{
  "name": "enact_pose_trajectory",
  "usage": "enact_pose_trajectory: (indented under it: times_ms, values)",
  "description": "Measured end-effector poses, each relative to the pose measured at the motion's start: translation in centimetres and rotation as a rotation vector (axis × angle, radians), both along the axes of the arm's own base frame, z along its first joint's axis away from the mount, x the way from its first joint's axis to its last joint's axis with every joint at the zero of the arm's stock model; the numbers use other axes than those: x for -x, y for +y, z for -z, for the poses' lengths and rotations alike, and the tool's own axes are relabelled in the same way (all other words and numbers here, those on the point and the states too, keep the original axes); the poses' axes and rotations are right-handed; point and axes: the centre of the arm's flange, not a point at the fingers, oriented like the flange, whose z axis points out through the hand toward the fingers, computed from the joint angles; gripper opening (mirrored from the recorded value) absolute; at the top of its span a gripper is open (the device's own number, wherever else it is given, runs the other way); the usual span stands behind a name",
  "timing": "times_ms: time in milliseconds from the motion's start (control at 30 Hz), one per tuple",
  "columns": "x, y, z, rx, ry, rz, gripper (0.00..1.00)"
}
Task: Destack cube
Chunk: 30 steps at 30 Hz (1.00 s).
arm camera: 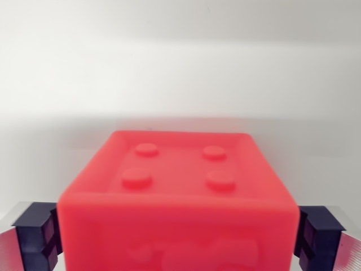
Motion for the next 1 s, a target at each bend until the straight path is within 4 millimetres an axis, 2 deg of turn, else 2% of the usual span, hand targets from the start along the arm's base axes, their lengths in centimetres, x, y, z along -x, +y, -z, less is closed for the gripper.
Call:
enact_pose_trajectory:
  times_ms: [500, 1000]
  values:
    - [-0.1, 0.0, -0.3, 0.0, -0.002, 0.0, 1.0]
    - [-0.1, 0.0, -3.6, -0.001, -0.004, 0.0, 1.0]
